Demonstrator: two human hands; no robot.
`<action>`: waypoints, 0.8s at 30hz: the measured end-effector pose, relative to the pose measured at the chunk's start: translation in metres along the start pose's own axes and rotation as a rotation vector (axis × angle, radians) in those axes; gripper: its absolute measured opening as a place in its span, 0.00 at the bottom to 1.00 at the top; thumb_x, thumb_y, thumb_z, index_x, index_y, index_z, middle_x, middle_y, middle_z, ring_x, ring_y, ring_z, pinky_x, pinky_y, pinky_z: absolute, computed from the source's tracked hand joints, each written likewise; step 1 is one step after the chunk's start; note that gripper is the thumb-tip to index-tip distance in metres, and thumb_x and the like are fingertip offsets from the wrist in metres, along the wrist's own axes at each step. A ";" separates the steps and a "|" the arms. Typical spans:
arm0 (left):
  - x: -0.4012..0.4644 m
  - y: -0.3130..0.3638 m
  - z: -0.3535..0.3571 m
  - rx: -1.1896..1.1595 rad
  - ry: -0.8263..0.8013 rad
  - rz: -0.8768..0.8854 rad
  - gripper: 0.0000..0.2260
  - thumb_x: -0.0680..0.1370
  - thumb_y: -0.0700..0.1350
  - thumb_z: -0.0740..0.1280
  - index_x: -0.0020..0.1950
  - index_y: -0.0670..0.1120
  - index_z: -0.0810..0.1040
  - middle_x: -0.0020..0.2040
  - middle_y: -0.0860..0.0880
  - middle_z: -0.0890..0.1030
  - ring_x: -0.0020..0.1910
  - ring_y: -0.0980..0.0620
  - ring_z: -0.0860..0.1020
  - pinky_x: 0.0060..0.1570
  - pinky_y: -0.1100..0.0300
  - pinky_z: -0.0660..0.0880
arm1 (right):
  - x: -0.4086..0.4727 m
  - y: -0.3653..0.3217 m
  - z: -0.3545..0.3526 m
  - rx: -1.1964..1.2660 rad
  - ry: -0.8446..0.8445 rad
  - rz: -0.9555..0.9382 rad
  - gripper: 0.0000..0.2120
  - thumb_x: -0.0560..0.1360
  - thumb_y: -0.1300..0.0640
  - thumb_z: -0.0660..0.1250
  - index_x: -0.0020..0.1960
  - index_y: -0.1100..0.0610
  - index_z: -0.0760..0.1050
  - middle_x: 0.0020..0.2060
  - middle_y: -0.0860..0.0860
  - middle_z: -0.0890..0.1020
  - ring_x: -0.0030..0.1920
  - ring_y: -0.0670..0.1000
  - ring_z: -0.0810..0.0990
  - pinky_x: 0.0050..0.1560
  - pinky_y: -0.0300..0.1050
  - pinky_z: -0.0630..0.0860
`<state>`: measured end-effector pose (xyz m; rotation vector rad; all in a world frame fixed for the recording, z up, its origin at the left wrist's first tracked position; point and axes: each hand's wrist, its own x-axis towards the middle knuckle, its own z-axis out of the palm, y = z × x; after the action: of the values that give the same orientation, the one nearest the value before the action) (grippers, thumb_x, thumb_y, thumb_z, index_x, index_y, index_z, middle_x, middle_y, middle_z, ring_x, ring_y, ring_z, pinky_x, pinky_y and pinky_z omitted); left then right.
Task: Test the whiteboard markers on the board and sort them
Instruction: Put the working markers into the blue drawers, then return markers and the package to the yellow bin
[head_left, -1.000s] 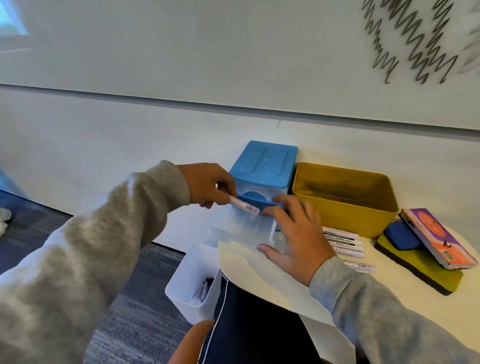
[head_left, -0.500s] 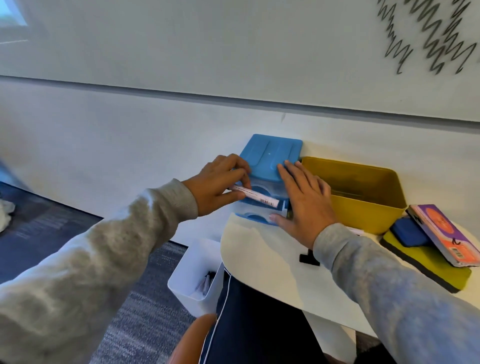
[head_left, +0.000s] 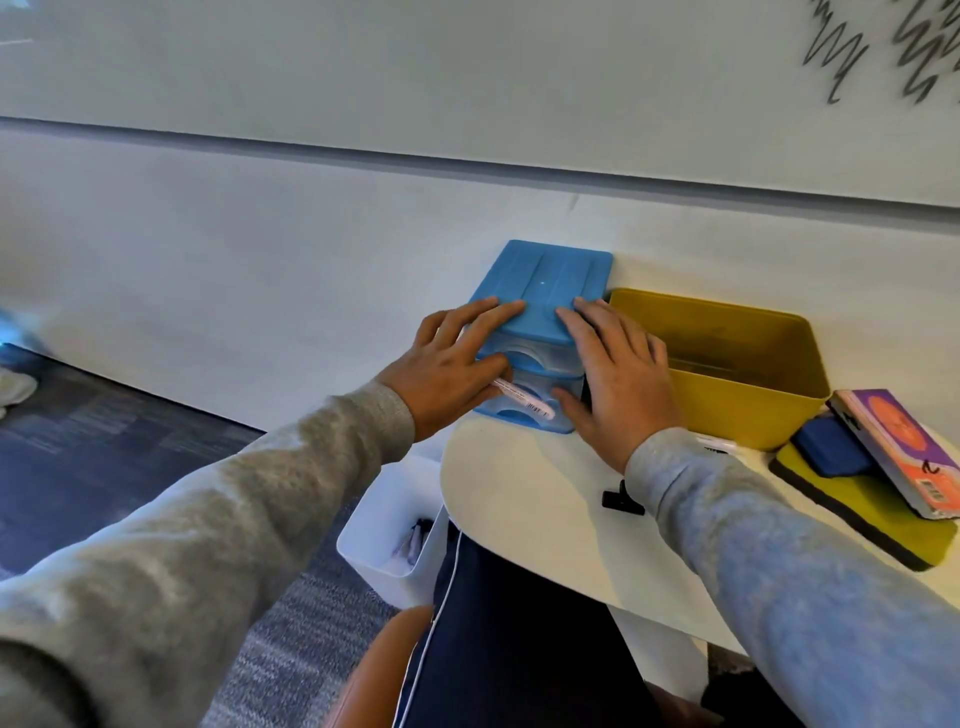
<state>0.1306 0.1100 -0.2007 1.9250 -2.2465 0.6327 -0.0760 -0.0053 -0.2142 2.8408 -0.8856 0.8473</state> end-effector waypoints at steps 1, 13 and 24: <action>0.000 0.000 0.001 0.005 0.005 -0.003 0.11 0.77 0.52 0.71 0.56 0.50 0.77 0.78 0.41 0.62 0.75 0.37 0.61 0.67 0.36 0.68 | 0.000 0.000 0.000 0.004 0.003 0.000 0.38 0.73 0.47 0.73 0.78 0.53 0.60 0.75 0.52 0.65 0.75 0.56 0.62 0.70 0.58 0.66; -0.002 0.005 -0.005 -0.010 0.065 0.026 0.09 0.80 0.51 0.65 0.56 0.49 0.75 0.78 0.41 0.63 0.75 0.38 0.61 0.70 0.37 0.64 | -0.001 -0.002 -0.017 0.035 -0.080 -0.004 0.37 0.74 0.50 0.71 0.78 0.51 0.59 0.76 0.51 0.63 0.76 0.55 0.60 0.73 0.56 0.64; 0.026 0.095 -0.036 -0.318 0.088 0.135 0.14 0.83 0.53 0.55 0.58 0.48 0.76 0.52 0.48 0.74 0.48 0.49 0.70 0.47 0.53 0.68 | -0.082 0.034 -0.077 0.306 -0.147 -0.108 0.18 0.80 0.44 0.59 0.63 0.53 0.75 0.51 0.49 0.77 0.50 0.50 0.75 0.49 0.47 0.73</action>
<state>0.0276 0.1101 -0.1819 1.5771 -2.2732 0.3398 -0.1885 0.0237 -0.1953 3.2160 -0.6564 0.8352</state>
